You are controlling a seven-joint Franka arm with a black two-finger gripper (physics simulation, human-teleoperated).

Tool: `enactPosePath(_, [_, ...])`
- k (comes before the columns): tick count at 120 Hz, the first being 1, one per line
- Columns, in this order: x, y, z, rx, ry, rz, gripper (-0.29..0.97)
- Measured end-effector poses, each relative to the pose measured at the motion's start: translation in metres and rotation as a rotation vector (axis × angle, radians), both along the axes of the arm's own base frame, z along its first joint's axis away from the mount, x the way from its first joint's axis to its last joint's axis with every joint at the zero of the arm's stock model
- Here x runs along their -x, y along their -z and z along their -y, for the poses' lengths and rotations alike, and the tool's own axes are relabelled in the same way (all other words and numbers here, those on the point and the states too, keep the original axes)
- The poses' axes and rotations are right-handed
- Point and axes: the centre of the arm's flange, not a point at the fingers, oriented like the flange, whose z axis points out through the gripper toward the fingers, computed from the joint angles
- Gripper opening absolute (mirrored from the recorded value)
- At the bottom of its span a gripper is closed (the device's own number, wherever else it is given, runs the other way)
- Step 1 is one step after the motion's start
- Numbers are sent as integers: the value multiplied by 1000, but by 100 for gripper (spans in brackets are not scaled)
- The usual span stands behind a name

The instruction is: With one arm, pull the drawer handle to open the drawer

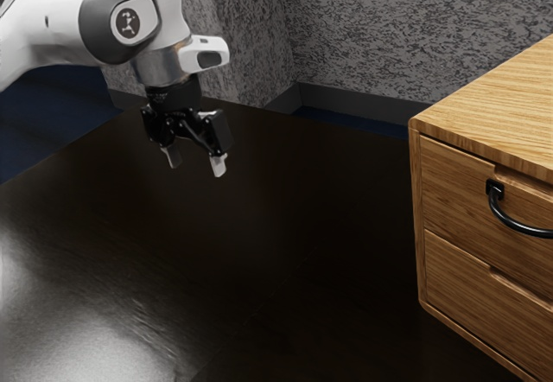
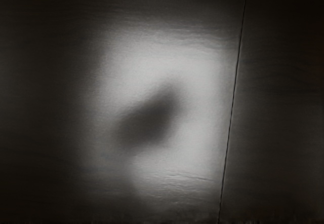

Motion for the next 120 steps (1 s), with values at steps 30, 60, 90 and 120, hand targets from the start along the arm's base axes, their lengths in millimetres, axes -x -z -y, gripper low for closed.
enactPosePath(30, [71,-130,49,86,335,243,68])
enactPosePath(60, [133,-151,295,97,1312,320,68])
enactPosePath(90, [150,-130,351,73,1766,313,68])
enactPosePath(120, [166,-115,364,-36,2045,306,68])
